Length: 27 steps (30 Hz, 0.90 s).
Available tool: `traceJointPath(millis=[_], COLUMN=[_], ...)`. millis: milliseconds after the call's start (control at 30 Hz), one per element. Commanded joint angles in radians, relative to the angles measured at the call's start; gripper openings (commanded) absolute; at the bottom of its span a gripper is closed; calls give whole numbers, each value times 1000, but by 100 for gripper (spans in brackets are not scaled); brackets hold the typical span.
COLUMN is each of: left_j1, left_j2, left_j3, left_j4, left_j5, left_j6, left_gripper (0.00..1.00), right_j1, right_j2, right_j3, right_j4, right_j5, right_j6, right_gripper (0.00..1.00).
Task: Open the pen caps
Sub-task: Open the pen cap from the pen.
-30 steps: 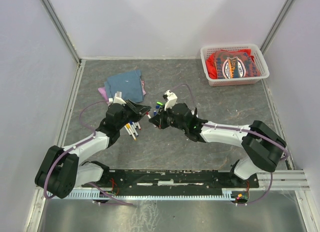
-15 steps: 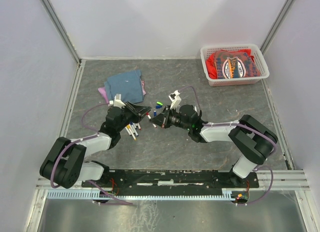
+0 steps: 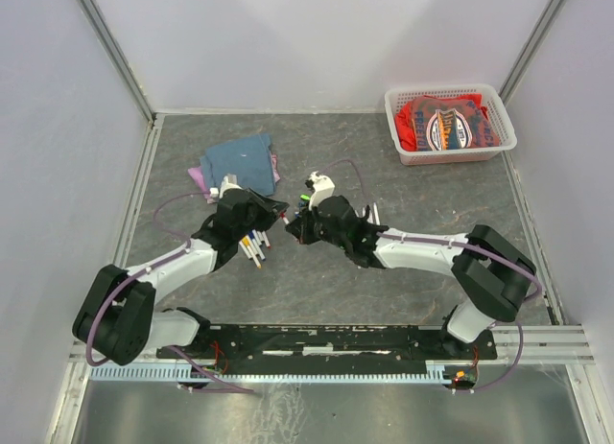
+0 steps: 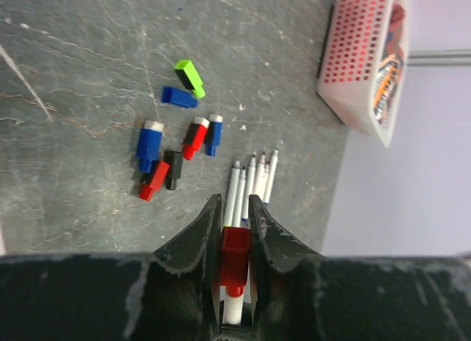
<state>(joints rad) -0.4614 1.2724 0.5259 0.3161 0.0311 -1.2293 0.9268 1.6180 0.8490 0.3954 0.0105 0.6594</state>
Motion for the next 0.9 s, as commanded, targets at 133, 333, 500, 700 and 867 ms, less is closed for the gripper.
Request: traceJointPath(millis=[133,333,500,700,867], left_j1=[-64,-63,-56,-41,-35], left_j2=[-3,-6,-25,-13,-13], left_j3=[163,175,155,65,8], left_j4=[-195,-196,-130,75,204], left_j5=[-246,-262,-234,-125,-69], left_j6=[22,33,25,-14,-11], left_gripper=[3,3,3,3,3], right_j1=[165,197,200,189,131], right_j2=[60,64,9,-90,-159], right_j3=[108,65,-26,-149,-237], right_j4=[-351,-321,-208,-18,150], right_j5=[473,553,508,384,239], right_j6=[-236,-263,-232,-131,-14], right_gripper=[1,1,1,1,1])
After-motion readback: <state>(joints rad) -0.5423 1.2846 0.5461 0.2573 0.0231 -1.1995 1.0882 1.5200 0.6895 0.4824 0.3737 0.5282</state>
